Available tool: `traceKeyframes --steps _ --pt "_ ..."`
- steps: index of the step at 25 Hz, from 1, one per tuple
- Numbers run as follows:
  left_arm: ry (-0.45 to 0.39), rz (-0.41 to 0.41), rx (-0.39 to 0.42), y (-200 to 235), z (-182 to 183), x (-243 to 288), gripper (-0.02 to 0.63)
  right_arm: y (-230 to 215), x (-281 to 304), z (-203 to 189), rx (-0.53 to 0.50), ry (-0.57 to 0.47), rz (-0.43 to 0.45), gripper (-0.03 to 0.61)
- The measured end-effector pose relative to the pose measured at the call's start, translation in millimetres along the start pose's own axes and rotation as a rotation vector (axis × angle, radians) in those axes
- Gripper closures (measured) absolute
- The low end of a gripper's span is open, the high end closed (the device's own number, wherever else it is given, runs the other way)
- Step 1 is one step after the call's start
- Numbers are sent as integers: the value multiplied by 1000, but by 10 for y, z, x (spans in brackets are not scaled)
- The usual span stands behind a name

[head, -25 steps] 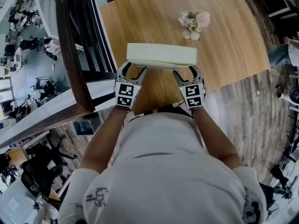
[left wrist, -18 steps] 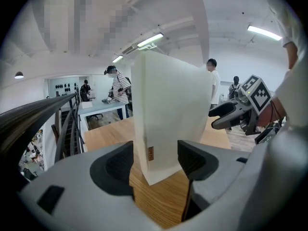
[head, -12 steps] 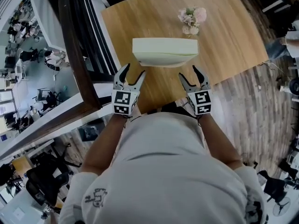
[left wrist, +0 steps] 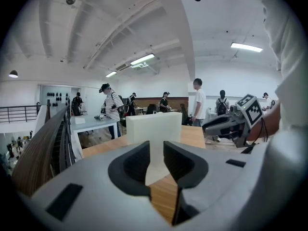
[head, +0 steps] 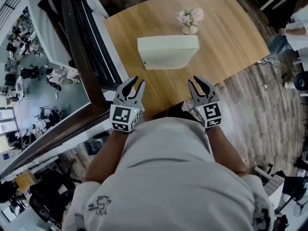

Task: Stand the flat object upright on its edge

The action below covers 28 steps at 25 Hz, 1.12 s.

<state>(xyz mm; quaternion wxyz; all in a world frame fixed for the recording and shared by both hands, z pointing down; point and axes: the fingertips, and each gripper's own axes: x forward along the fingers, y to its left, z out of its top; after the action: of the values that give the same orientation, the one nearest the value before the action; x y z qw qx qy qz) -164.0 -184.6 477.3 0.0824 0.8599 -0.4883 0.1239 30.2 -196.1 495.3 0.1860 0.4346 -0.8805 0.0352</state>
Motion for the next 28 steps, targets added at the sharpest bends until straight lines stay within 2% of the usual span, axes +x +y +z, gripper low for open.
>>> traceKeyframes --steps 2,5,9,16,24,28 --pt "1 -18 9 -80 -5 -59 568 33 -122 17 -14 -5 -2 510" --pt "-9 -35 -19 -185 49 -159 603 63 -312 64 1 -16 21 572" --pt "-33 -37 -50 -337 194 -343 606 -24 -591 236 38 -57 28 572" --pt "-66 0 -86 -579 330 -427 606 -195 -904 288 22 -96 57 572" --pt "-92 90 -81 -1111 529 -572 606 -231 -1484 249 -3 -129 167 574" --pt "-92 121 -143 -1458 422 -635 606 -266 -1745 96 -25 -132 227 574"
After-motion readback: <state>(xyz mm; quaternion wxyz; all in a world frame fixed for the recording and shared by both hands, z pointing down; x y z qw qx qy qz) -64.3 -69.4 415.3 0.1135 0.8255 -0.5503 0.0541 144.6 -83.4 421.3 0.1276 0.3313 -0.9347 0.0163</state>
